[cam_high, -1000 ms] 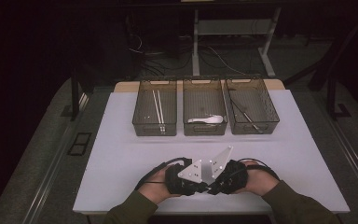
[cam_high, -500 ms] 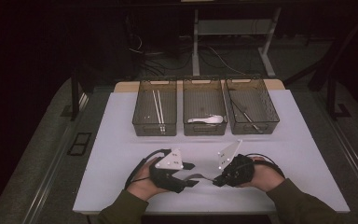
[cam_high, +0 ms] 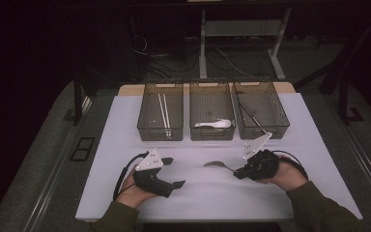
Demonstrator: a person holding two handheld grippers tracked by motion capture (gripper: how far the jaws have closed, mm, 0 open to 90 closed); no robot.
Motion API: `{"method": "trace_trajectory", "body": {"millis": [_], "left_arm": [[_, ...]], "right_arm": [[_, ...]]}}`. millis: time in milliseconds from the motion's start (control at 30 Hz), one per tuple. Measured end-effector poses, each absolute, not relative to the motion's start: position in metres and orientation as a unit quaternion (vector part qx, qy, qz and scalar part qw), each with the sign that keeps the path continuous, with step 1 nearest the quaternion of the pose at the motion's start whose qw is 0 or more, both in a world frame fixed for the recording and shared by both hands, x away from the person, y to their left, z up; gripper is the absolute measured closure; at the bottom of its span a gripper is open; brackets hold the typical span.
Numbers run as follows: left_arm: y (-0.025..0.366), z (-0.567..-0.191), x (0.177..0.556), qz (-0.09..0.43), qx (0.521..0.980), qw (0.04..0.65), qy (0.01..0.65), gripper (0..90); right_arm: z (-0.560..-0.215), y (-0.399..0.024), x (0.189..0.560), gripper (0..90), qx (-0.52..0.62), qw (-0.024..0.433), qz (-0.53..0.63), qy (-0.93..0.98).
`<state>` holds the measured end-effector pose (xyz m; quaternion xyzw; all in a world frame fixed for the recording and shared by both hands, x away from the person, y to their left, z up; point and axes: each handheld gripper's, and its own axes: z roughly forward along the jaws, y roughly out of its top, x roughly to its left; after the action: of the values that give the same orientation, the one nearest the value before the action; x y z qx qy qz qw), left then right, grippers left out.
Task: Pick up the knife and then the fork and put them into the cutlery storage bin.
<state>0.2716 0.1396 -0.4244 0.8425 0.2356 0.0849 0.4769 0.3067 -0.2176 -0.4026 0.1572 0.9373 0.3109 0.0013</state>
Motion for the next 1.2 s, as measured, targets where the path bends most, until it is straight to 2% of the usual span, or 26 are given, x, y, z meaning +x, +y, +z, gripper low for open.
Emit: {"method": "trace_trajectory", "body": {"millis": [233,1200], "left_arm": [[0.141,-0.432,0.276,0.098,0.844,0.461,0.256,0.0],[0.140,-0.433,0.269,0.106,0.852,0.444,0.256,0.0]], "right_arm": [[-0.397,-0.230,0.314,86.9,0.195,0.016,0.323,0.926],[-0.349,-0.276,0.373,86.9,0.314,0.070,0.371,0.871]]}}
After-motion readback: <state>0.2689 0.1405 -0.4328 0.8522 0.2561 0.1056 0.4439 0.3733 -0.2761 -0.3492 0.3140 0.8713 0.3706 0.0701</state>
